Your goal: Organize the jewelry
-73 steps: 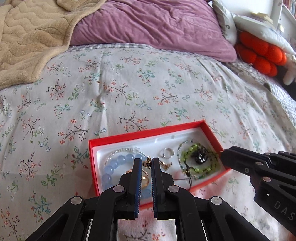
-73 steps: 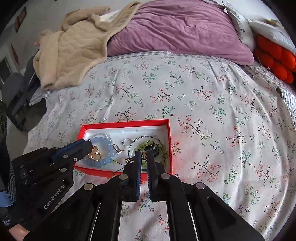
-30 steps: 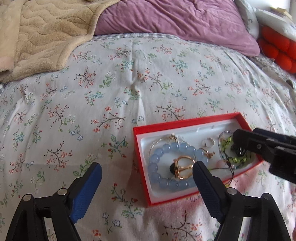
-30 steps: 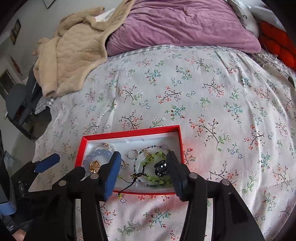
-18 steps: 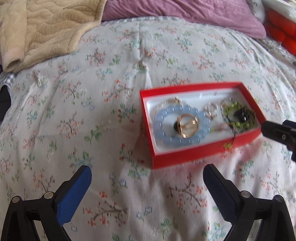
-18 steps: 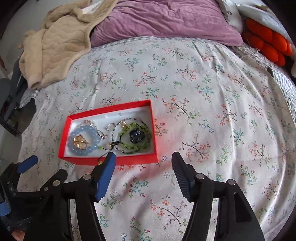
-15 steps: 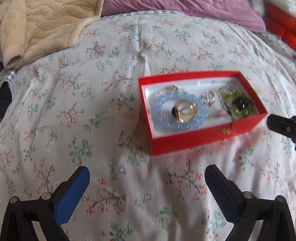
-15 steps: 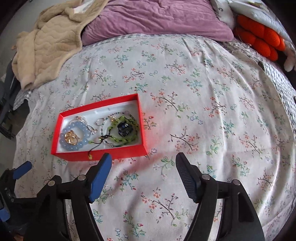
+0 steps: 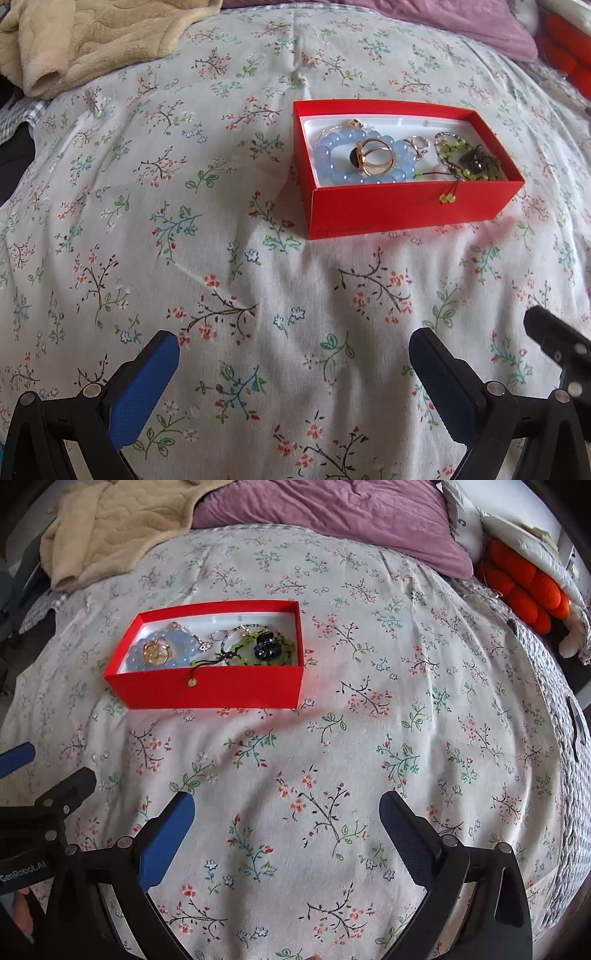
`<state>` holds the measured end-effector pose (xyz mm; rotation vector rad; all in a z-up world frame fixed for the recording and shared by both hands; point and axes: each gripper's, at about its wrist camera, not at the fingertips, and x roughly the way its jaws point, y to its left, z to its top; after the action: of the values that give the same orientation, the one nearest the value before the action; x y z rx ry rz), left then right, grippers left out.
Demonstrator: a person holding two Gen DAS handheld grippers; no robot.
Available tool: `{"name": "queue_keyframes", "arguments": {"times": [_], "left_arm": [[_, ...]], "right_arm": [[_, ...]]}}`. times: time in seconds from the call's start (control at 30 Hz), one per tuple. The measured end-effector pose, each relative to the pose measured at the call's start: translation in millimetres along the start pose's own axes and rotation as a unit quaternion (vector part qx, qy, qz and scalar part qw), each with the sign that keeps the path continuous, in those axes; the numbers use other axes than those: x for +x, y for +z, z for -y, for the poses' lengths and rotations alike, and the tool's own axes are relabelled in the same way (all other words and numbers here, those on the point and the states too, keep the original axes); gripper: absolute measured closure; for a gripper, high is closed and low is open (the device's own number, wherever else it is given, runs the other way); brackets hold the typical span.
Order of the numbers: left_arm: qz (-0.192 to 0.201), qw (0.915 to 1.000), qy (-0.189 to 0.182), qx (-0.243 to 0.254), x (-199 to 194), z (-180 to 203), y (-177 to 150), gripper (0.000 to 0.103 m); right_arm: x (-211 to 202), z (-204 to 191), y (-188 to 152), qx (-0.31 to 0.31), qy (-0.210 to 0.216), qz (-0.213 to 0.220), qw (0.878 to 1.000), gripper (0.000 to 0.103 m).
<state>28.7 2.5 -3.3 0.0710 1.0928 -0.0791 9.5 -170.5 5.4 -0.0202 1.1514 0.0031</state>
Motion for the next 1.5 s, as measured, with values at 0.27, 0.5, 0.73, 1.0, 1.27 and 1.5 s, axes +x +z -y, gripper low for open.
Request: {"name": "queue_keyframes", "arguments": {"times": [0.27, 0.5, 0.73, 1.0, 1.27, 1.5], "left_arm": [[0.007, 0.9999, 0.004, 0.006, -1.1, 4.6, -1.7, 0.001], [0.012, 0.9998, 0.007, 0.014, -1.8, 7.4, -0.9, 0.001], [0.013, 0.9998, 0.008, 0.014, -1.6, 6.1, -0.8, 0.001], [0.013, 0.9998, 0.007, 0.013, -1.8, 5.0, -0.5, 0.001], [0.013, 0.9998, 0.008, 0.013, -1.7, 4.2, -0.3, 0.001], [0.012, 0.9998, 0.008, 0.013, -2.1, 3.4, -0.3, 0.001]], "right_arm": [[-6.1, 2.9, -0.7, 0.018, -0.003, 0.011, 1.000, 0.002], [-5.0, 4.0, 1.9, 0.021, -0.014, 0.015, 1.000, 0.002], [-2.5, 2.4, 4.4, 0.021, -0.019, 0.014, 1.000, 0.002], [-1.4, -0.1, 3.9, 0.023, -0.019, 0.013, 0.999, 0.002], [-1.8, 0.6, 3.3, 0.026, -0.021, 0.014, 0.999, 0.002], [-1.7, 0.8, 3.2, 0.025, -0.020, 0.014, 0.999, 0.002]]}}
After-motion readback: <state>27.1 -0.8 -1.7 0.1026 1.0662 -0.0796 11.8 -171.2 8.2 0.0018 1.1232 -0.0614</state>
